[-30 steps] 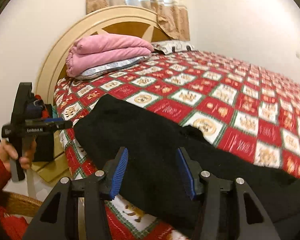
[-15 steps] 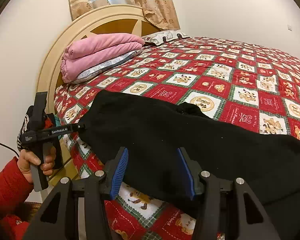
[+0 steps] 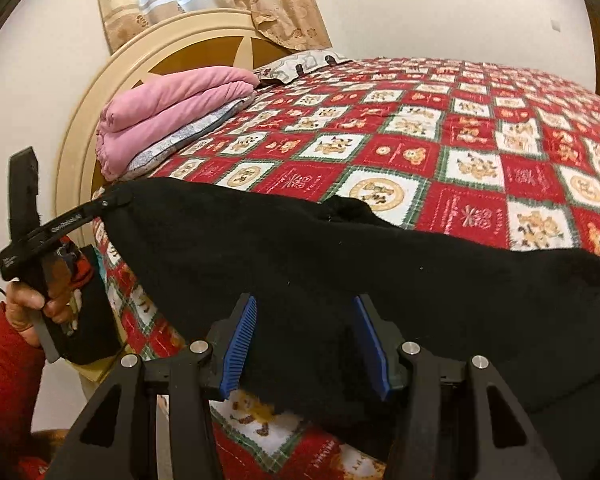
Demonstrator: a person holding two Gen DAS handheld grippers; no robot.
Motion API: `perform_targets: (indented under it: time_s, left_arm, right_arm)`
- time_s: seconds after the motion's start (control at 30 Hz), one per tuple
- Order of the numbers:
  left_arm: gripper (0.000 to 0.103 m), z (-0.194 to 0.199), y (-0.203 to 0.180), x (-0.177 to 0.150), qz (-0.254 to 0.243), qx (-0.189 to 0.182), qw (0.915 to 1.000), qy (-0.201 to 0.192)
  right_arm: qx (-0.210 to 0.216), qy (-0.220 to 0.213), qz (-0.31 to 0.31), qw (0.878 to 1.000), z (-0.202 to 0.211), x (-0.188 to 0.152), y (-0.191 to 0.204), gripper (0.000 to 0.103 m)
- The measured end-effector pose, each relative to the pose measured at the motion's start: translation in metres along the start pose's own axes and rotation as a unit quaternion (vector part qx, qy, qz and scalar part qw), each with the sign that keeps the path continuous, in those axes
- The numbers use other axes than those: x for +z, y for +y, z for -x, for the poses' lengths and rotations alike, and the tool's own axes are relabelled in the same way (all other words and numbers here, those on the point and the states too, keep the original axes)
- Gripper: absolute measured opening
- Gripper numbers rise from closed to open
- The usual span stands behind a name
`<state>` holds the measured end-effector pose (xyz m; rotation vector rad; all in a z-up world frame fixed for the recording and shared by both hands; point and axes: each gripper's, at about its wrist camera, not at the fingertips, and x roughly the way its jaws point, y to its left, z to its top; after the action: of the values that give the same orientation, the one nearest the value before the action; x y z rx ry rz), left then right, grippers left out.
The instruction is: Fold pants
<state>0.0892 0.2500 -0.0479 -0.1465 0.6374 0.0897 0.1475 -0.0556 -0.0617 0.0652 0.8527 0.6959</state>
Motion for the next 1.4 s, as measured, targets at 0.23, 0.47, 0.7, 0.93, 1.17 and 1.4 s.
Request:
perform_targets:
  time_s: [0.23, 0.47, 0.7, 0.93, 1.17, 1.4]
  left_arm:
    - [0.044, -0.037, 0.016, -0.030, -0.022, 0.072, 0.9960, 0.048]
    - [0.059, 0.002, 0.032, -0.020, 0.013, 0.178, 0.9839, 0.012]
    - [0.060, 0.002, -0.034, -0.050, -0.011, 0.120, 0.9927, -0.002]
    - [0.061, -0.031, -0.037, -0.057, -0.007, 0.162, 0.9868, 0.009]
    - [0.061, -0.049, -0.041, -0.047, -0.016, 0.180, 0.9834, -0.013]
    - [0.061, -0.046, -0.038, -0.049, -0.021, 0.165, 0.9860, -0.016]
  right_arm:
    - [-0.009, 0.022, 0.028, 0.999, -0.020, -0.004, 0.013, 0.052]
    - [-0.012, 0.007, 0.018, 1.000, -0.014, -0.003, 0.008, 0.052]
    - [0.020, -0.027, -0.019, 0.999, 0.000, 0.030, -0.019, 0.052]
    - [0.060, -0.008, -0.037, 0.997, -0.021, 0.066, -0.049, 0.052]
    - [0.097, 0.075, -0.061, 0.991, -0.081, 0.064, -0.049, 0.052]
    - [0.175, 0.115, -0.079, 0.975, -0.087, 0.069, -0.048, 0.054]
